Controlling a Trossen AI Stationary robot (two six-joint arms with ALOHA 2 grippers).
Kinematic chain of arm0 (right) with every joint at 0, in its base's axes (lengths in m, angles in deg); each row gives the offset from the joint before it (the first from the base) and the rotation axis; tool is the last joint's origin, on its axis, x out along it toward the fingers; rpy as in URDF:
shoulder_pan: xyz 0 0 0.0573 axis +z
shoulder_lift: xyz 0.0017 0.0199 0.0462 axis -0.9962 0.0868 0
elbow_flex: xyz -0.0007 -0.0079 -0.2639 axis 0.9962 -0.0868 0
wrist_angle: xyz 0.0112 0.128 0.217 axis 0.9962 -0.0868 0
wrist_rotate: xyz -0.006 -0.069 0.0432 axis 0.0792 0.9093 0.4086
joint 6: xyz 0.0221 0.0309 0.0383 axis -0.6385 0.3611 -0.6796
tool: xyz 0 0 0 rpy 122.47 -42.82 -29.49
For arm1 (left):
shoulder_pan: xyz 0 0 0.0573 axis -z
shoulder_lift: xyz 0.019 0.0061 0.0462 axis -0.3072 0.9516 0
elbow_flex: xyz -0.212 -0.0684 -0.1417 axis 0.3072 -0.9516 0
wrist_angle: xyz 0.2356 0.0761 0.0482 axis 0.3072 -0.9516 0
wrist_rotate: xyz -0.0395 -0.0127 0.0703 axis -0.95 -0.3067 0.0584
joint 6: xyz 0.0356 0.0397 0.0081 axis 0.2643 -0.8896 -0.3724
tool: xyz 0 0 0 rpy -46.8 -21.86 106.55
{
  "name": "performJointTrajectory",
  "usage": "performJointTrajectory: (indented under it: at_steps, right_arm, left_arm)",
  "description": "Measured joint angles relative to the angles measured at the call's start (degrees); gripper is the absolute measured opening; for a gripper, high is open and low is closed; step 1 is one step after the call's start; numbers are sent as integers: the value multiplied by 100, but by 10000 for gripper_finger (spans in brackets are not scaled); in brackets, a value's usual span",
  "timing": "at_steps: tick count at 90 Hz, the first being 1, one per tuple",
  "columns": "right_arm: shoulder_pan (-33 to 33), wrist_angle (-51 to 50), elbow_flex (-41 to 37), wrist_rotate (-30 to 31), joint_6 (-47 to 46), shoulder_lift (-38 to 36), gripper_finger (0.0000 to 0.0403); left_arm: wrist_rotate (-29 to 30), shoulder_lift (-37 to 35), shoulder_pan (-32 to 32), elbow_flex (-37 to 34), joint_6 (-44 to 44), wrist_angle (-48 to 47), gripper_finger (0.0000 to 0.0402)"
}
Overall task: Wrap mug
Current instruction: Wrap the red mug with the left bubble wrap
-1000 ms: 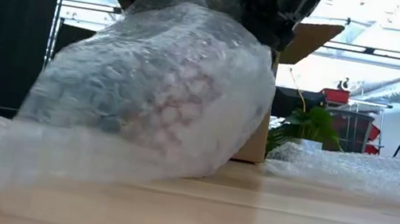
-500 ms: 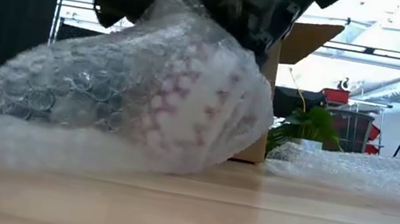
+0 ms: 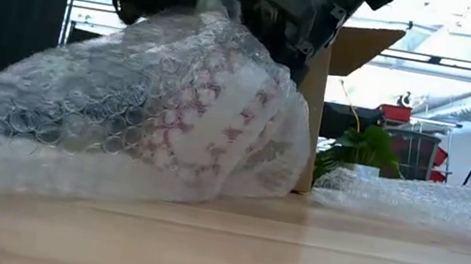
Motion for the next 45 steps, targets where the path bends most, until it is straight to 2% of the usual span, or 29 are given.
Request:
performJointTrajectory:
  at_steps: [19, 45]
  right_arm:
    - [4, -86, 141, -9, 58, 0, 0]
    - [0, 28, 147, -9, 58, -2, 0]
  left_arm:
    - [-7, 194, 51, 0, -291, 767, 130]
    - [-3, 89, 66, 2, -343, 835, 130]
